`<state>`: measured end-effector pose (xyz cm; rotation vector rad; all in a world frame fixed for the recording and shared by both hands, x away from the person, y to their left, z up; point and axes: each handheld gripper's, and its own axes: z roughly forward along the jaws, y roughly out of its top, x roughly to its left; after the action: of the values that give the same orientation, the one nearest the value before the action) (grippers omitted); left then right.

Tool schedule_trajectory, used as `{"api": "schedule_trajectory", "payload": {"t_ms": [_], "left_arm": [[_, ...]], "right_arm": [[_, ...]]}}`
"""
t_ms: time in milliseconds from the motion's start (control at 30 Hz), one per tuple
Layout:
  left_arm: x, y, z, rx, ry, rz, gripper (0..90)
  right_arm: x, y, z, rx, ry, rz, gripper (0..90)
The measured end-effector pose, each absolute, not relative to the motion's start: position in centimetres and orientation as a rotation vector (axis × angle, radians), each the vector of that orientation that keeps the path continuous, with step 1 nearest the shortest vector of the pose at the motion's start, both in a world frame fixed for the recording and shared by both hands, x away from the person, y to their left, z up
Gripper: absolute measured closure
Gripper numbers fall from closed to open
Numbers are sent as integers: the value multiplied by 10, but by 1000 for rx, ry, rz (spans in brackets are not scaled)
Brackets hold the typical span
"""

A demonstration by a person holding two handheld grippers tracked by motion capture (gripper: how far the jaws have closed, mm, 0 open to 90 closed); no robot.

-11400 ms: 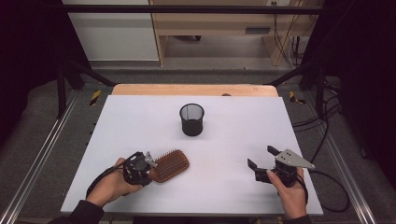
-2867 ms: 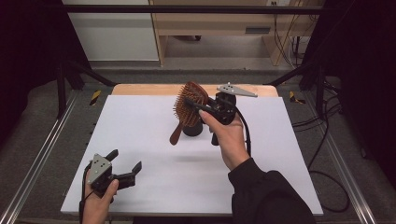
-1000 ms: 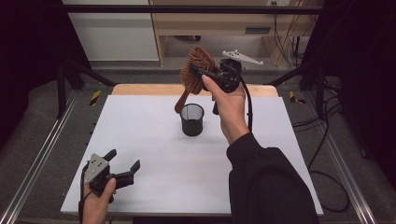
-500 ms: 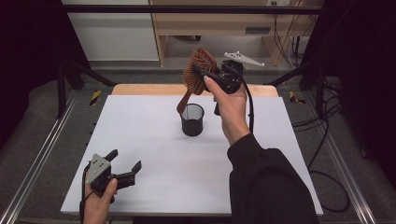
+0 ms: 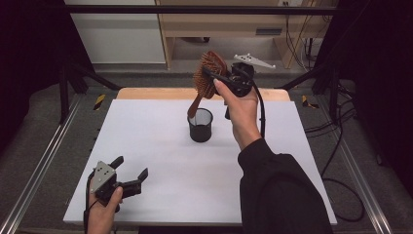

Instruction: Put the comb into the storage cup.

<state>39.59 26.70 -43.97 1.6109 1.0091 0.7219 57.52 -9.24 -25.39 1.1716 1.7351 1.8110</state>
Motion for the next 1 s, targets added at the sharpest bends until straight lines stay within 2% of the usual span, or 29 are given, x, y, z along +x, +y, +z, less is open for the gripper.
{"api": "schedule_trajectory", "payload": {"t_ms": [1000], "left_arm": [[397,268,-440,1612,1009,721,23]], "right_arm": [[598,-98,-288,1235,1766,1707,500]]}}
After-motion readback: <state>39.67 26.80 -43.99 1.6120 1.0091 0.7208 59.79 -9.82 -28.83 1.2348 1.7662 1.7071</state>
